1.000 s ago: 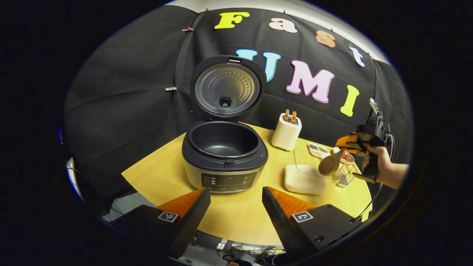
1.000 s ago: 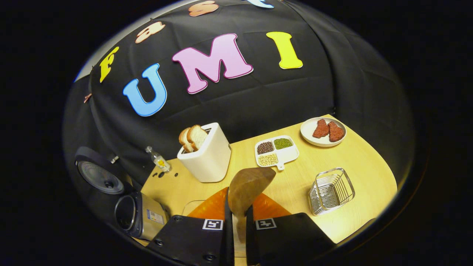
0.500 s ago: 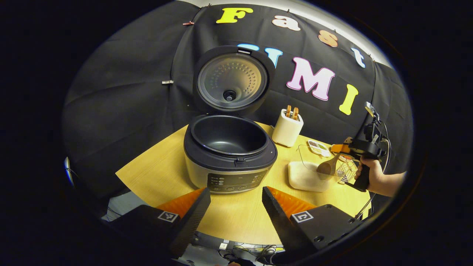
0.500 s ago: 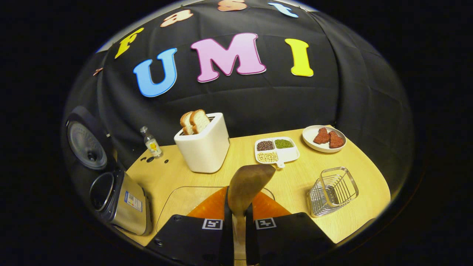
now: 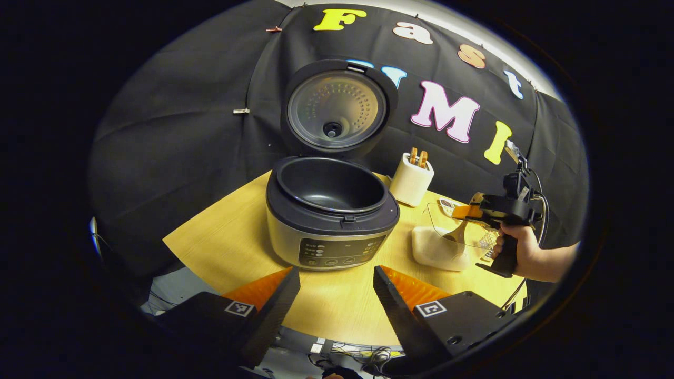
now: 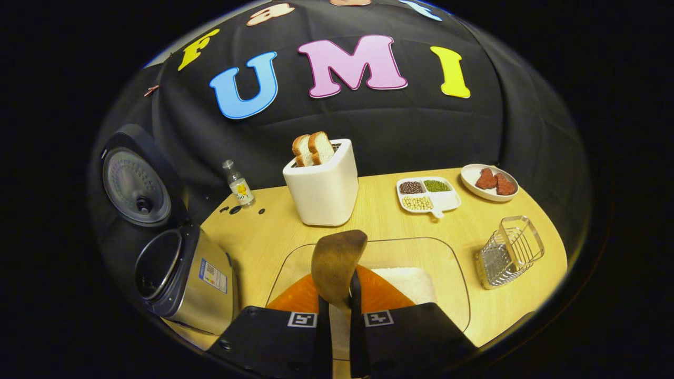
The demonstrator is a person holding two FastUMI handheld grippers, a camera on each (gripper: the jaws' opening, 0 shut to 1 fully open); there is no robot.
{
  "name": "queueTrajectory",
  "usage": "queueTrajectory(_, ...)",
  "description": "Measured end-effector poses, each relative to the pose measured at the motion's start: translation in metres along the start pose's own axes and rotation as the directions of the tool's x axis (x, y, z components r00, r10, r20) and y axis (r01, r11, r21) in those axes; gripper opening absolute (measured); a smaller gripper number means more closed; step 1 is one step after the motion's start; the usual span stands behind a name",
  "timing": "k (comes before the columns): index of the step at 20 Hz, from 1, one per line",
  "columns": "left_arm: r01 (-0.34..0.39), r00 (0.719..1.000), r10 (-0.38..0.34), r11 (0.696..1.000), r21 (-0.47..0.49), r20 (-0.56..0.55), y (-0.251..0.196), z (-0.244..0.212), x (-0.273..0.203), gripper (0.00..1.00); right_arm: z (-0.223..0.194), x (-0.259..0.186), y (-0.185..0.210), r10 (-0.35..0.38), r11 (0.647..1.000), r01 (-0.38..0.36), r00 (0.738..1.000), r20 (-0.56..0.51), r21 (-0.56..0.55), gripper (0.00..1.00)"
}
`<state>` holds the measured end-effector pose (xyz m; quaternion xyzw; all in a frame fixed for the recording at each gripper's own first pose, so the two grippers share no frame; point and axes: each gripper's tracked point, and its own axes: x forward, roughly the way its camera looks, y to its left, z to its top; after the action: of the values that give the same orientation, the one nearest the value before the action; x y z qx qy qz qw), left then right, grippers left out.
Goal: Close the left gripper, press the button to open the rice cooker; take a wooden spoon from the chopstick holder with the right hand, scoop a spoonful of rice and pour it into the rice cooker, then put the wooden spoon back into the chopstick holder.
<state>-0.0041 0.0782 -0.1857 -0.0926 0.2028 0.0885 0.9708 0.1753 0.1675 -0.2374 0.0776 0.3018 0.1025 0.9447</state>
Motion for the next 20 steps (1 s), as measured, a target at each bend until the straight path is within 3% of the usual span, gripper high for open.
queueTrajectory(1, 0.001, 1.000, -0.001, 1.000, -0.003, 0.003, 0.000, 0.001, -0.001, 0.96, -0.001, 0.001, 0.000, 0.003, 0.998, -0.002, 1.000, -0.017, 0.059, 0.13)
queueTrajectory(2, 0.002, 1.000, -0.002, 1.000, -0.005, 0.005, 0.000, 0.000, -0.001, 0.95, -0.001, 0.001, 0.001, 0.009, 0.993, -0.005, 0.999, -0.034, 0.119, 0.17)
queueTrajectory(8, 0.003, 1.000, -0.002, 1.000, -0.029, 0.006, 0.004, -0.002, -0.001, 0.96, 0.001, -0.007, -0.005, 0.028, 0.940, 0.007, 0.995, -0.099, 0.340, 0.17)
queueTrajectory(14, -0.005, 1.000, 0.006, 0.999, -0.038, 0.025, 0.007, 0.005, -0.005, 0.95, 0.015, -0.027, -0.026, 0.011, 0.914, 0.017, 0.998, -0.068, 0.404, 0.17)
queueTrajectory(18, -0.006, 0.999, 0.008, 0.999, -0.044, 0.037, 0.006, 0.008, -0.010, 0.92, 0.029, -0.040, -0.039, 0.013, 0.874, 0.013, 0.999, -0.049, 0.486, 0.17)
queueTrajectory(20, -0.007, 0.999, 0.008, 0.999, -0.044, 0.041, 0.005, 0.009, -0.012, 0.95, 0.037, -0.046, -0.045, 0.007, 0.858, 0.011, 0.999, -0.034, 0.513, 0.17)
